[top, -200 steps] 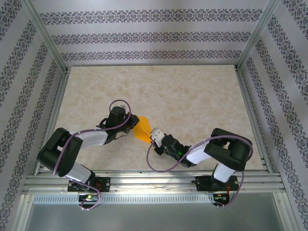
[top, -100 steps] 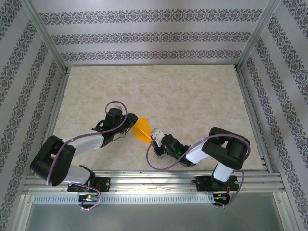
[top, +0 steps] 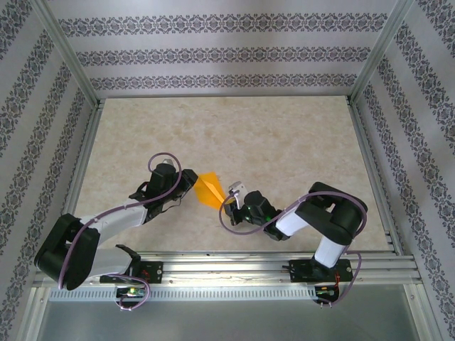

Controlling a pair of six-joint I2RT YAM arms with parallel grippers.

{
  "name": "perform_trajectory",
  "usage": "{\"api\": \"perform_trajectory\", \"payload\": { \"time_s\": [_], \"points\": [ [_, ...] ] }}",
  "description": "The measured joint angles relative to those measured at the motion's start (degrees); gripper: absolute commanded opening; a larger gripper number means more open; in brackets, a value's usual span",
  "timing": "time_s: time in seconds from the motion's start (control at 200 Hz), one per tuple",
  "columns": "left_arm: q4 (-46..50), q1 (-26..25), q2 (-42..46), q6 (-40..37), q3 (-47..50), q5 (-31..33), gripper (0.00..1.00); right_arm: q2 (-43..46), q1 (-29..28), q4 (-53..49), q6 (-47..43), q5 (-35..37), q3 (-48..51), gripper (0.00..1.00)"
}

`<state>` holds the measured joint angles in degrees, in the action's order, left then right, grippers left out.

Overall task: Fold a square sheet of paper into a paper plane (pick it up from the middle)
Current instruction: Fourth fold the wing at the center of the table.

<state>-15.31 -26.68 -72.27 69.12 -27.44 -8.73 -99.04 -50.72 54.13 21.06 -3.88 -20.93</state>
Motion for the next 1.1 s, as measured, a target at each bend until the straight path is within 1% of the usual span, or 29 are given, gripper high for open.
{"api": "perform_trajectory", "payload": {
  "time_s": [0.355, 0.595, 0.799, 1.099],
  "points": [
    [-0.09, 0.00, -1.70, -0.02, 0.00, -0.76, 0.35, -1.75, 1.11, 2.32, 6.10, -2.67, 0.09, 0.00],
    [-0.13, 0.00, -2.91, -0.02, 0.00, -1.92, 0.29, -2.73, 1.55, 2.71, 9.33, -3.65, -0.07, 0.00],
    [-0.52, 0.00, -4.13, -0.07, -0.33, -3.32, 0.27, -3.89, 3.87, 3.17, 14.78, -8.11, -1.25, 0.00],
    [-3.30, 0.00, -8.02, -0.04, -1.14, -6.38, 0.22, -4.68, 6.34, 0.33, 20.94, -13.66, -3.85, 0.00]
  ]
}}
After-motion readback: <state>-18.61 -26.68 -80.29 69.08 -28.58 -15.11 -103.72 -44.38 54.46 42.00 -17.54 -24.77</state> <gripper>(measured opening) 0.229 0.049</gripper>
